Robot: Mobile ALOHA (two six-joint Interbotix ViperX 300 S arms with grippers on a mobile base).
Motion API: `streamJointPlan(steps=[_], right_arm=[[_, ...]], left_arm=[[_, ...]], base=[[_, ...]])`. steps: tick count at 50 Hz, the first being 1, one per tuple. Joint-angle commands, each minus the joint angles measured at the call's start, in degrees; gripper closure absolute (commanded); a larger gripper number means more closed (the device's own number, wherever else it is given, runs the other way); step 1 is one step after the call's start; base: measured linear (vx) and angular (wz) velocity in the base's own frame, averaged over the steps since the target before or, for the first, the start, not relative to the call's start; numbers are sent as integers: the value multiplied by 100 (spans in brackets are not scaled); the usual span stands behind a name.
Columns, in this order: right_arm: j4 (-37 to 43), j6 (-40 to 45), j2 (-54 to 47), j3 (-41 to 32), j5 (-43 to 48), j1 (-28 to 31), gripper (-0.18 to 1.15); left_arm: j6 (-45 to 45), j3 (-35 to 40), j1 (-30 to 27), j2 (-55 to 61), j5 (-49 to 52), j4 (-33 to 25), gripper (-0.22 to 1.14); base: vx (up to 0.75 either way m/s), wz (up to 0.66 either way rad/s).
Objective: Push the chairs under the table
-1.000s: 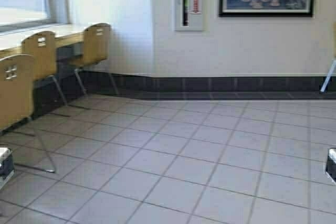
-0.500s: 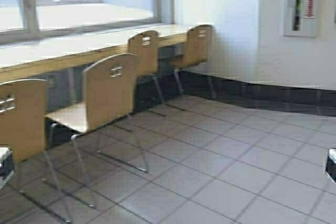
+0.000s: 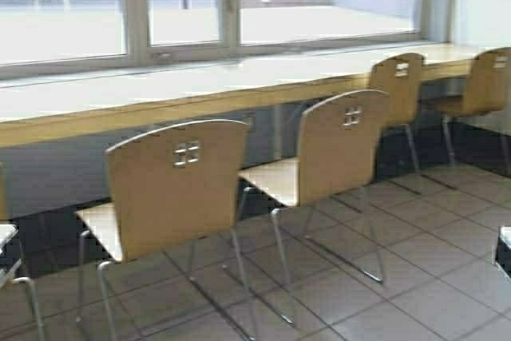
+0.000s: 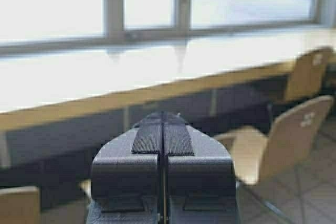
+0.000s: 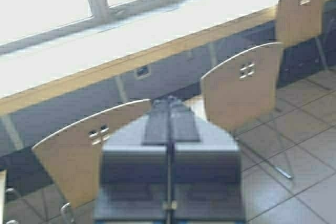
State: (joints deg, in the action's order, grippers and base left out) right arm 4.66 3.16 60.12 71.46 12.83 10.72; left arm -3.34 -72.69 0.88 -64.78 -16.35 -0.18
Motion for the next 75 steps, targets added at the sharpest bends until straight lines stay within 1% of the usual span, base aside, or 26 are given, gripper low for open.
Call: streamJointPlan(steps=[1,10,22,44,61,75], right_arm=[[-9,-9,-220,-132,18,0,93],[-35,-26,-615,-264,18,-9,93],[-44,-18,-809,-246,-44,-9,93],[-53,-26,-861,-246,-70,-9,93],[-281,-35,-1283,-343,-70,-9,93],[-264,0,-1195,-334,-97,-9,93]], left_arm=[[-18,141,0,123,-26,0,89],[-79,255,0,229,-35,0,89],[-580,272,0,149,-26,0,89],[-606,158,0,-18,-26,9,89],[-668,105,0,53,-26,0,89],[-721,105,0,237,-26,0,89]], base=[[14,49],[13,48],[12,45],[10,34],[9,28],[9,35]])
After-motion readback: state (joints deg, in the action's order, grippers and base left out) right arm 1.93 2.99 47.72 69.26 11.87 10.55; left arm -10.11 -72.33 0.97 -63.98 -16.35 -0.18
